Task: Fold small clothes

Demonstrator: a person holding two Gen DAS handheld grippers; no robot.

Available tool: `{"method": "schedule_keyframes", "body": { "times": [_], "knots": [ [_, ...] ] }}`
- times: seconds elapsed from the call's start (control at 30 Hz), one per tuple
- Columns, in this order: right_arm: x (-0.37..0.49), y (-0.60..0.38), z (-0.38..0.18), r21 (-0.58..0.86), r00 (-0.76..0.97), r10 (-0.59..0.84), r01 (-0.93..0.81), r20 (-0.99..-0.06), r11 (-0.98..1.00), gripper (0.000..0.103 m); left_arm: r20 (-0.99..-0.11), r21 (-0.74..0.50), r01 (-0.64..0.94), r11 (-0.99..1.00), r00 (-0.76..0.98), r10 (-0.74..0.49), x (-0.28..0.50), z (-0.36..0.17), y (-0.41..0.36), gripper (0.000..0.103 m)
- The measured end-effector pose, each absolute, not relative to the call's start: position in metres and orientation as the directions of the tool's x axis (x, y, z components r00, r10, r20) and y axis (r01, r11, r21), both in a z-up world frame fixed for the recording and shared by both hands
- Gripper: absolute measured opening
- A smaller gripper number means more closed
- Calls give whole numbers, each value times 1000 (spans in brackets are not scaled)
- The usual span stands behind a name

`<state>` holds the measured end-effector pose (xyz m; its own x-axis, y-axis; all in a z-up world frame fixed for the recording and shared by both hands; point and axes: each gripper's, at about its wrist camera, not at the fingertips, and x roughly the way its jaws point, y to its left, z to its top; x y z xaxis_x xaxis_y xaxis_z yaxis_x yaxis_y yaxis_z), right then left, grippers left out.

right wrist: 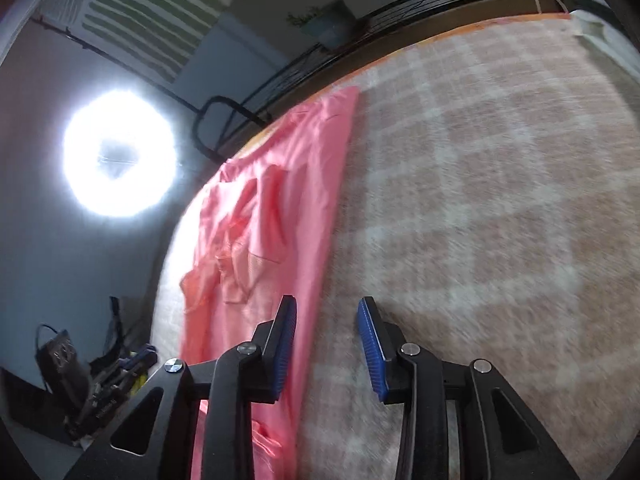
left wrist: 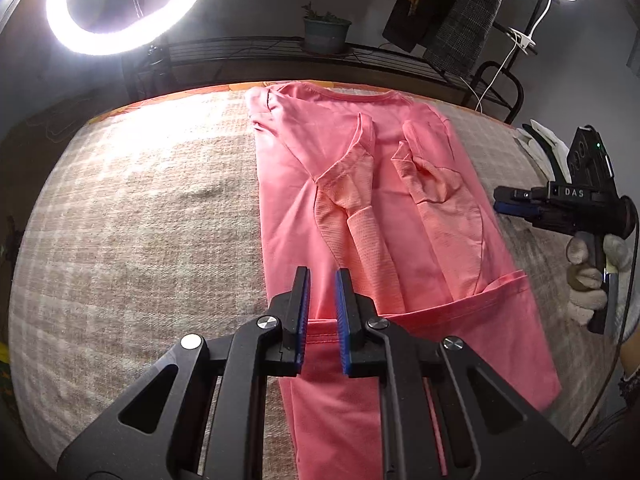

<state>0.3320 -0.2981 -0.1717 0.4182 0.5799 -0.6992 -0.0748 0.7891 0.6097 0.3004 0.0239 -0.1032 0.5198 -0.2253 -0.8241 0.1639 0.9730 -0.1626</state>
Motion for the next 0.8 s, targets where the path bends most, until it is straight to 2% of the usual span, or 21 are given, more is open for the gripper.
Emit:
{"method": "schedule_keyframes", "body": {
  "times": [0.13,0.2,0.27,0.33,0.53,0.6,0.63,0.67,0.7,0.8],
  "knots": [
    [336,-287,-173,584,420,571,-111,-706,804,32,-831,-168,154,974,509,-224,303,-110,24,11],
    [340,-282,-174,574,417,566,-120,-711,810,24,-834,-161,156,975,508,-218,304,-111,23,11],
    [343,-275,-176,562,405,564,-138,-720,816,6,-835,-149,159,976,509,-211,304,-112,22,11],
    [343,-266,-176,533,401,552,-169,-731,829,0,-836,-142,161,977,509,-206,304,-113,21,11],
    [344,-263,-165,380,458,416,-173,-786,909,0,-837,-129,139,982,516,-183,305,-115,30,11],
    [342,-257,-161,387,451,442,-213,-776,897,0,-836,-131,135,982,517,-183,306,-114,33,11],
    [342,-254,-160,391,437,448,-217,-780,894,6,-835,-134,134,982,519,-185,306,-113,34,11],
    [343,-254,-158,374,433,428,-207,-794,904,28,-836,-141,134,981,515,-190,307,-113,35,11],
    [343,-254,-154,361,447,417,-209,-791,909,32,-836,-148,133,980,513,-196,309,-113,36,11],
    [345,-259,-144,352,489,407,-205,-772,913,32,-831,-160,136,978,515,-208,320,-109,39,11]
  ]
}}
